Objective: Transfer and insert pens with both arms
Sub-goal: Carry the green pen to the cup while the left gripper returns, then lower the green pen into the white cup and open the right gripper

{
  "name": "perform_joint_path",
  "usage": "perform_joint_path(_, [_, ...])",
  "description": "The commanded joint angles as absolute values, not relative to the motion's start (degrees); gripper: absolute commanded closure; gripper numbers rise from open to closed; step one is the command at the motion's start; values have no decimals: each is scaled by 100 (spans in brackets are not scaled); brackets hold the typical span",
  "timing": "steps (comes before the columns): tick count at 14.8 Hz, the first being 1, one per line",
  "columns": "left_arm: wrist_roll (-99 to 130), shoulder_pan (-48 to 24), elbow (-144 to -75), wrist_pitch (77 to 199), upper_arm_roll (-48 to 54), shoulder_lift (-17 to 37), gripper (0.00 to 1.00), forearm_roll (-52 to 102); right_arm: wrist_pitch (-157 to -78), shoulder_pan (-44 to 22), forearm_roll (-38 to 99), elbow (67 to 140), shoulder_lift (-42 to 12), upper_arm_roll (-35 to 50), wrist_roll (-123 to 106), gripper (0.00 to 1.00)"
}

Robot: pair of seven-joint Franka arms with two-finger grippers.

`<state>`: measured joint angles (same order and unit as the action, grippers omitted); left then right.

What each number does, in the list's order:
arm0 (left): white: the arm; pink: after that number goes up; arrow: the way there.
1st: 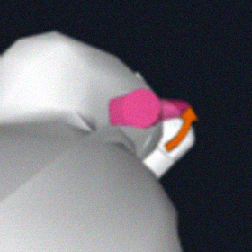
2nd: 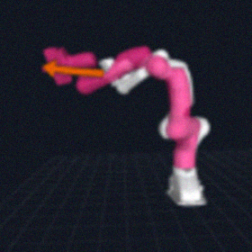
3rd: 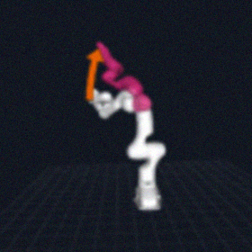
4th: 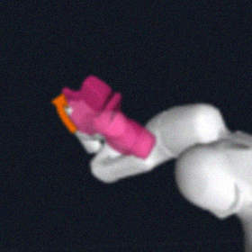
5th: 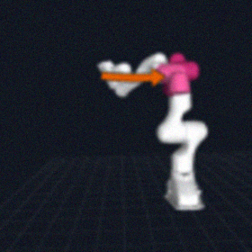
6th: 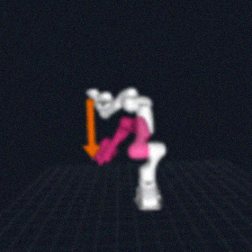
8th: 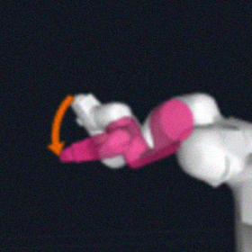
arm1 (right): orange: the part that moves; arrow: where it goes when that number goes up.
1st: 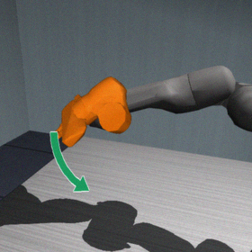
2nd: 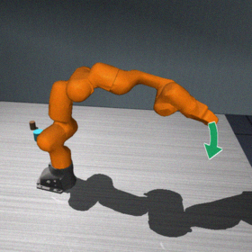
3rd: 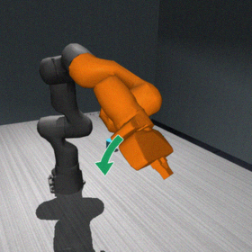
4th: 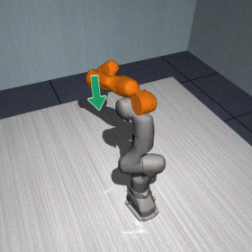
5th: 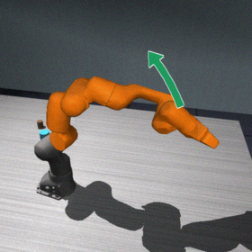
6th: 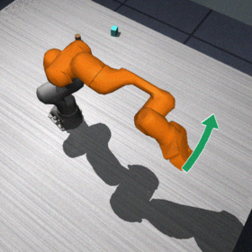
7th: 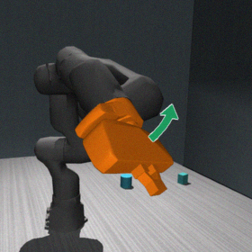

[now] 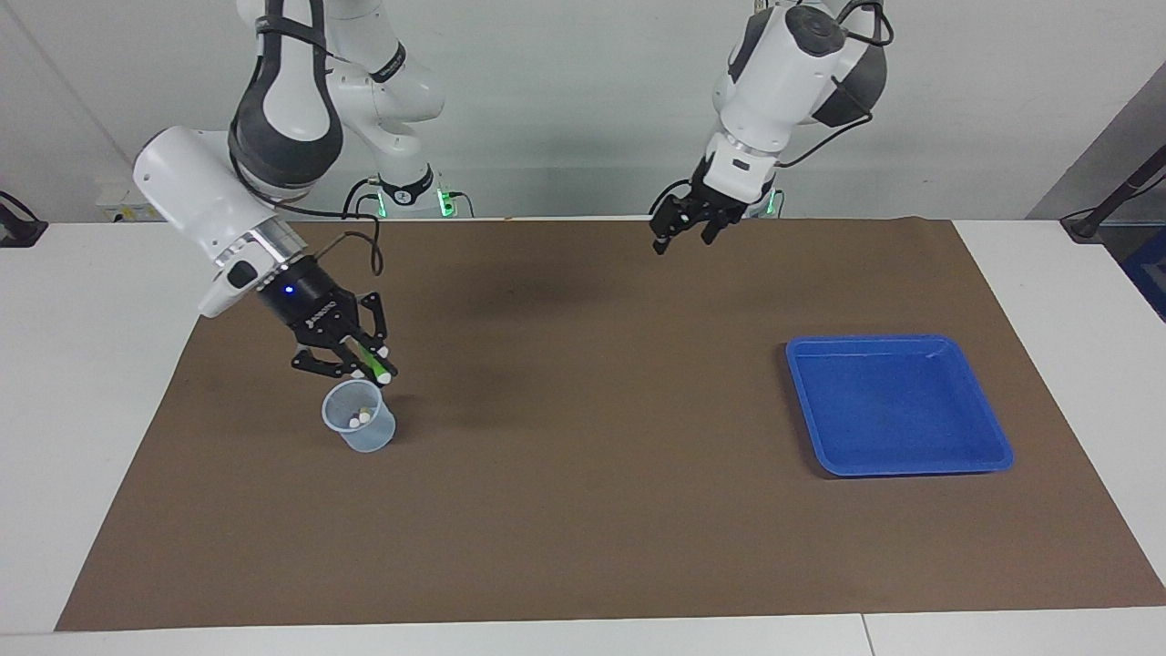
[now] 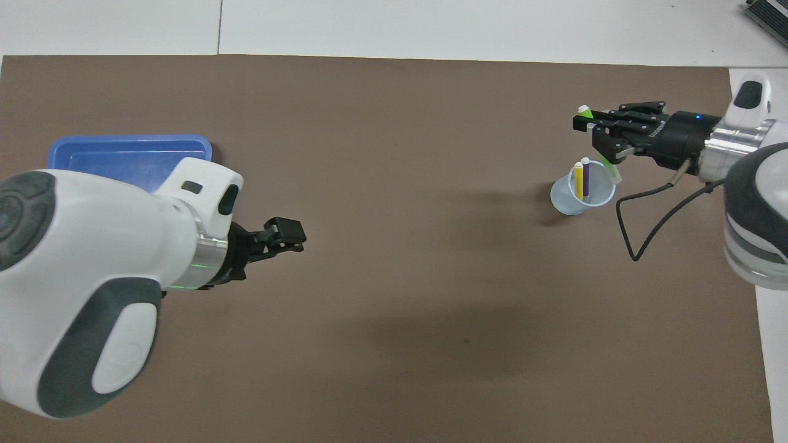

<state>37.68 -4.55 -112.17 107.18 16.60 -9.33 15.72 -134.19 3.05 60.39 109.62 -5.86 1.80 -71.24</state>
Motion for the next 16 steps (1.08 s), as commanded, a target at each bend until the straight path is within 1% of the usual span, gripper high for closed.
perform_joint_path(1, [2991,454,-11136,10468,1714,-1072,0,1441,-13649,509,6722,11030,-773,281,-8319,100])
perform_joint_path(3, [2403,938,-10926,10214,1723,-1029,0,1328,-13658,527,7553,11083,-931,281,-9355,100])
perform_joint_path(6, [2189,1055,-10609,9915,1723,-949,0,574,-13597,527,8768,11258,-1081,281,-10518,100])
perform_joint_path(8, [2180,1159,-10338,9748,1714,-792,0,361,-13501,676,8850,11442,-1064,281,-10739,100])
perform_joint_path(10, [2101,1327,-9707,9310,1714,-459,0,229,-13246,808,8912,11584,-1090,281,-11221,100])
perform_joint_path(11, [2092,1318,-9242,9038,1705,-205,0,107,-13149,939,8921,11680,-1107,281,-11380,100])
perform_joint_path(13, [2092,1248,-8441,8545,1679,358,0,-201,-12930,993,9392,11847,-1107,281,-11705,100])
perform_joint_path(15, [2092,1074,-8140,8446,1653,693,0,-351,-12841,1019,9729,11997,-1107,281,-12022,100])
perform_joint_path(16, [2092,872,-8121,8455,1548,703,0,-534,-12841,1020,9756,12006,-1116,281,-12032,100])
